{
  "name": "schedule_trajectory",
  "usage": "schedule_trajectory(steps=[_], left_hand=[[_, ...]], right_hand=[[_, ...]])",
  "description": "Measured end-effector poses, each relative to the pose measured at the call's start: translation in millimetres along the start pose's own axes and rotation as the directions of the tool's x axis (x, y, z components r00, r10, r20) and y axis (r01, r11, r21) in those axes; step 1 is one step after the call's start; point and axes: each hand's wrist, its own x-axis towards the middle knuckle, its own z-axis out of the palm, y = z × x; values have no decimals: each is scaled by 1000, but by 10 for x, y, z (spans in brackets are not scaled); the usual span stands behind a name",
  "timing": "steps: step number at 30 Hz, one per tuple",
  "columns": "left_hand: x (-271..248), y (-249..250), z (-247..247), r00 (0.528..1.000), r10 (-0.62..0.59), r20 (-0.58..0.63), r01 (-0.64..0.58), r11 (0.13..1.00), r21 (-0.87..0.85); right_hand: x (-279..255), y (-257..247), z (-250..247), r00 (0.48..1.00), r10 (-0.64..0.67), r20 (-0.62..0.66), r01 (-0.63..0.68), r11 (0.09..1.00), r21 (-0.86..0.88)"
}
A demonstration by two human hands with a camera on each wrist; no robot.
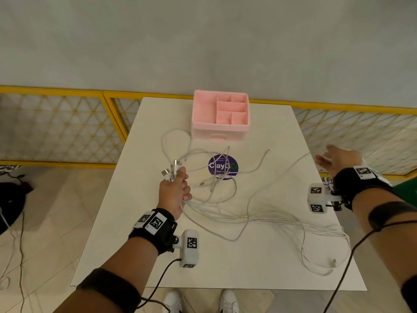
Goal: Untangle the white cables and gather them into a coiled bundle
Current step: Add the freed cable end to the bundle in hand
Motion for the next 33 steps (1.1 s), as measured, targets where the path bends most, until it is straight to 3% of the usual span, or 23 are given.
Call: schedule_trajectory(steps=[5, 8, 10, 13, 15, 17, 21, 25, 33], left_hand=[[-2, 18, 98, 999, 44, 0, -44, 999, -17], [-22, 48, 182, 998, 56, 8, -56, 998, -22], [-40, 67, 236, 998, 64, 16, -64, 998, -17], [-45, 99, 297, 997, 82, 14, -82, 996, -25], [-47, 128, 326, 995, 99, 9, -98, 994, -36], [-57, 161, 334, 994, 112, 15, -111, 992, -54], [-59, 206, 284, 992, 122, 20, -120, 989, -91], [-46, 190, 189, 996, 86, 0, -85, 983, -165], [-7, 192, 151, 994, 73, -80, -86, 981, -173]], right_hand=[[-257, 198, 155, 971, 194, 143, -162, 965, -209], [-666, 227, 526, 915, 146, 376, -8, 939, -345], [-1002, 248, 810, 806, 90, 585, 164, 916, -367], [-1529, 307, 1261, 559, 108, 822, 436, 805, -402], [-1784, 413, 1528, 414, 170, 894, 602, 686, -409], [-1918, 575, 1709, 347, 205, 915, 712, 577, -400], [-1925, 820, 1753, 347, 258, 902, 666, 610, -430], [-1764, 880, 1621, 406, 228, 885, 662, 594, -457], [-1335, 1005, 1197, 563, 185, 806, 751, 294, -592]])
